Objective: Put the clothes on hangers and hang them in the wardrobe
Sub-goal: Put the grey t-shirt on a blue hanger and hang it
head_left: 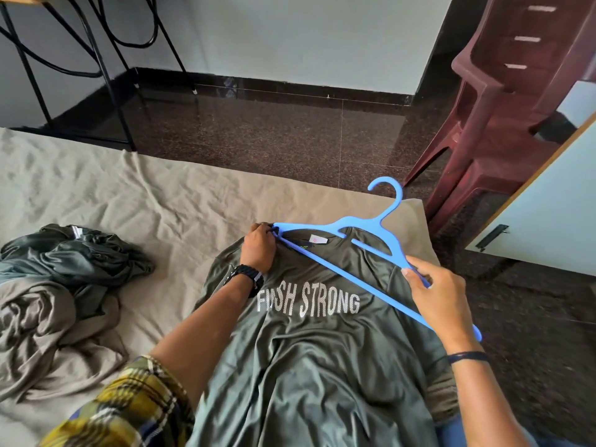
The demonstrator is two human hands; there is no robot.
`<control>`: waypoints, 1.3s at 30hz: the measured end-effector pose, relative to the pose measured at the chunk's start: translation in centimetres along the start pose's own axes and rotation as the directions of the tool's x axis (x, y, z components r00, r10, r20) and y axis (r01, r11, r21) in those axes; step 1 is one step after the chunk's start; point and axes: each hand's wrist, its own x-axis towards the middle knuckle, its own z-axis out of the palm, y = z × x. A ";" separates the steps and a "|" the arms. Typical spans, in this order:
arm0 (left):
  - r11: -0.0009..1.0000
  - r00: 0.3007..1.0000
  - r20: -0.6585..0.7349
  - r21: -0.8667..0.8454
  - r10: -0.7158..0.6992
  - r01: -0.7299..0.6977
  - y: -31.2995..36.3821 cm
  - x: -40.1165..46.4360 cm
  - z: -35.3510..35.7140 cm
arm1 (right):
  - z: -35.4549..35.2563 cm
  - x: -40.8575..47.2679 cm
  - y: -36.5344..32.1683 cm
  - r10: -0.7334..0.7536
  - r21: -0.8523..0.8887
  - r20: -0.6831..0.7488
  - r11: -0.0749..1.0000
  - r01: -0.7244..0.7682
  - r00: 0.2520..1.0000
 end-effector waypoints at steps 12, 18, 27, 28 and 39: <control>0.991 0.990 0.032 -0.031 0.134 -0.133 1.0 -0.7 -2.4 | -2.1 0.9 0.5 -0.093 -0.002 0.107 0.996 0.094 0.990; 0.955 0.941 0.174 0.010 0.290 -0.296 2.0 -1.6 -3.5 | -1.0 2.5 -1.2 -0.132 -0.029 0.142 0.990 0.138 0.981; 0.943 0.934 0.148 -0.131 0.325 -0.307 2.0 -1.9 -7.8 | -1.3 6.7 -2.7 -0.131 0.136 0.248 0.986 0.099 0.960; 0.944 0.934 0.178 -0.174 0.311 -0.281 1.9 -1.9 -8.3 | -1.7 6.9 -2.7 -0.130 0.153 0.245 0.984 0.094 0.961; 0.915 0.829 0.389 -0.147 0.403 -0.376 1.9 -2.9 -8.9 | 3.1 6.5 -4.6 -0.147 0.218 0.380 0.974 0.066 0.913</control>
